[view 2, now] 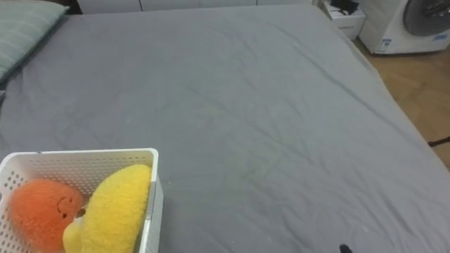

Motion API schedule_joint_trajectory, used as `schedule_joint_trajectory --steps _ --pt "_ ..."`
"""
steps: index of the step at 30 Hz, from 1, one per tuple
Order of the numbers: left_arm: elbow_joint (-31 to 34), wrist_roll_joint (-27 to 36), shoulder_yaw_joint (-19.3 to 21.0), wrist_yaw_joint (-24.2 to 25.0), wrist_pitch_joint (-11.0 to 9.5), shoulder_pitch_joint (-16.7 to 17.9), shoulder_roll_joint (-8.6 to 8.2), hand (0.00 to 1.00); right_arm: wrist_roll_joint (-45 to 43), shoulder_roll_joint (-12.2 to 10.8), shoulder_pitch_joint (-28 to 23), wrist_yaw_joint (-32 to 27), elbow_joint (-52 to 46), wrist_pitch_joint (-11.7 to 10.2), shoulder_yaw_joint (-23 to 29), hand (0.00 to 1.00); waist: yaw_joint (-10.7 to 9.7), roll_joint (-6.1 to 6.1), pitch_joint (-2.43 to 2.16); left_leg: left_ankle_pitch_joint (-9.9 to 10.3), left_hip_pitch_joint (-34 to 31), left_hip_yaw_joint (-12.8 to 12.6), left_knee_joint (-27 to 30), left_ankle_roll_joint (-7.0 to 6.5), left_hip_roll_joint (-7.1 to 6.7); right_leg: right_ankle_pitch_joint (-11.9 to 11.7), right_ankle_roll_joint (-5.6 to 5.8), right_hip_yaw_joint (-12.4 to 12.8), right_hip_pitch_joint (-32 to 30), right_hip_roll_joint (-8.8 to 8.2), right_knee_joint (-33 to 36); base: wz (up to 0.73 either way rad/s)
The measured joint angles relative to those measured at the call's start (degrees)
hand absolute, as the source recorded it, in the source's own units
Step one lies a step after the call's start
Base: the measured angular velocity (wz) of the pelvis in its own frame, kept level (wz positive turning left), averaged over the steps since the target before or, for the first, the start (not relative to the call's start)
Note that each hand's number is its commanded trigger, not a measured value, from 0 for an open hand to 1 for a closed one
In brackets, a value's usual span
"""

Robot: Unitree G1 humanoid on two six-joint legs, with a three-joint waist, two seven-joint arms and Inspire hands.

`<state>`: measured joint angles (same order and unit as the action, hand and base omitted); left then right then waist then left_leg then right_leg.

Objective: Collect toys from the bed

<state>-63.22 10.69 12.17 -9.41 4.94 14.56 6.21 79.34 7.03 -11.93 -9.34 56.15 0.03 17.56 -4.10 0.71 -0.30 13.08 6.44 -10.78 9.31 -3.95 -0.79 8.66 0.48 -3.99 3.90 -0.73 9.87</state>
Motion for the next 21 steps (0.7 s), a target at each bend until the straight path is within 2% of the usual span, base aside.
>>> schedule_joint_trajectory --steps 2,4,6,10,13,15,16,21 --pt "-0.2 0.3 0.2 0.0 0.0 0.7 -0.31 0.00 -1.5 0.0 -0.7 0.9 4.3 0.1 0.5 0.00 -0.4 -0.22 -0.20 0.2 0.3 0.1 0.2 0.13 -0.03 0.5 0.02 0.0 0.2 -0.01 0.3 0.05" --pt "-0.2 0.3 0.7 0.1 0.0 1.0 -0.79 0.00 -4.9 -0.1 -1.3 1.6 7.8 0.4 1.1 0.00 -0.4 -0.22 -0.20 0.1 0.2 0.1 0.2 -0.07 -0.01 0.5 0.02 0.0 0.3 0.02 0.1 0.00" --pt "-0.2 0.3 2.1 0.1 -0.1 1.7 -0.90 0.00 -12.1 -0.3 -2.9 2.8 11.7 1.6 1.6 0.00 -0.5 -0.42 -0.33 0.1 0.1 0.3 0.1 -0.06 0.01 0.5 0.00 -1.0 0.5 -0.10 0.1 0.07" --pt "-0.3 0.3 3.6 0.0 -0.1 2.1 -0.90 0.00 -18.3 -1.1 -4.5 5.2 16.5 3.7 1.6 0.00 -0.3 -0.88 -0.25 0.1 0.2 0.7 0.0 -0.05 0.04 0.5 -0.03 -1.4 1.0 -0.08 0.0 0.06" --pt "-1.2 -0.3 3.5 0.0 0.1 1.8 -0.90 0.00 -26.3 -1.1 -3.3 7.8 19.4 5.3 0.4 0.00 -0.3 -1.50 -0.15 0.1 0.2 0.7 -0.1 -0.05 0.03 0.5 -0.04 -1.3 0.8 -0.07 -0.1 0.00" --pt "-1.6 -1.0 3.4 0.1 0.5 1.8 -0.88 0.00 -35.0 -0.8 -1.7 9.5 20.1 6.5 -2.0 0.00 0.2 -1.87 -0.05 0.1 0.2 0.7 0.1 -0.05 0.02 0.5 -0.06 -1.3 0.7 -0.08 -0.2 0.00" --pt "-1.6 -1.3 3.4 0.1 0.8 1.8 -0.83 0.00 -36.6 -0.7 -1.3 9.6 20.1 6.9 -3.0 0.00 0.4 -1.90 -0.03 0.1 0.2 0.7 0.2 -0.06 0.02 0.5 -0.06 -1.3 0.7 -0.08 -0.3 0.00" --pt "-1.5 -2.9 3.4 0.0 2.6 1.2 -0.75 0.00 -47.3 0.6 2.5 10.8 20.4 8.8 -7.2 0.00 2.8 -1.96 -0.03 0.1 -0.5 0.8 0.3 -0.07 -0.01 0.5 -0.08 -1.7 0.0 -0.18 -0.3 0.01"
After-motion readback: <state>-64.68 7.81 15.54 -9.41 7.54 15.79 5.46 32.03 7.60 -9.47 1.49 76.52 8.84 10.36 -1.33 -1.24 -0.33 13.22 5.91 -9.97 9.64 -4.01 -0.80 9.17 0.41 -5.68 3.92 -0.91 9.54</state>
